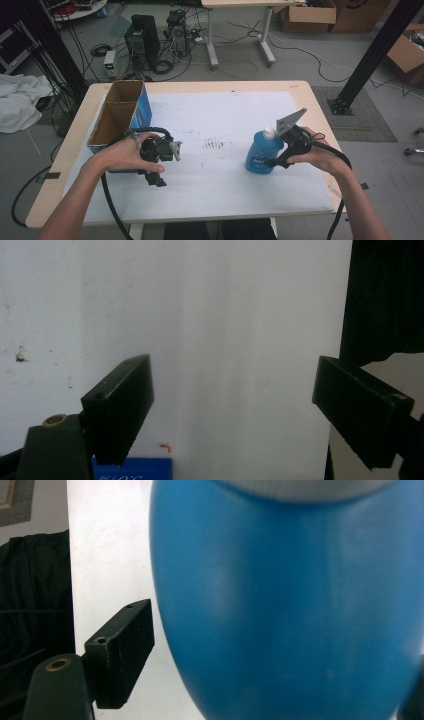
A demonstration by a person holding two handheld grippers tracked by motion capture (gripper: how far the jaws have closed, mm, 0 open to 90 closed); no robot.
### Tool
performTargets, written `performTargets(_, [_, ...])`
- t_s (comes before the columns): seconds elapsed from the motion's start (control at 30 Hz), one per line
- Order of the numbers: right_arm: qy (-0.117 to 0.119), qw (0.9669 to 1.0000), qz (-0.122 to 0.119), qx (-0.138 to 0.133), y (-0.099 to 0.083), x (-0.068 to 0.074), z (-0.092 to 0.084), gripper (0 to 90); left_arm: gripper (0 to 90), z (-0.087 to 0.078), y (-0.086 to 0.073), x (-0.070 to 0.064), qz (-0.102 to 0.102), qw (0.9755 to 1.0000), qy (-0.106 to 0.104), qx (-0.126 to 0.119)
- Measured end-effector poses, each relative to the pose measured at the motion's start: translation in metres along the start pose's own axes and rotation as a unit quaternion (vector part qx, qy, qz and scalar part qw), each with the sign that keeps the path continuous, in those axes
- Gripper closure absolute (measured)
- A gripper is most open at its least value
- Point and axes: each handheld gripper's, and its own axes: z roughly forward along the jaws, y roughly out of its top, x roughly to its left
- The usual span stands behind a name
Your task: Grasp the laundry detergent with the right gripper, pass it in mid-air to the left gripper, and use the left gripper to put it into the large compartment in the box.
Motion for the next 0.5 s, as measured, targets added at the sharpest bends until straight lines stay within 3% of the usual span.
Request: performTargets(0.5, [-0.015, 0.9998, -0.007, -0.011, -0.002, 0.0008, 0.0021, 29.5, 17.5, 0.0019, -0.0001, 0.0012, 0.001, 1.0, 0.001, -0.001])
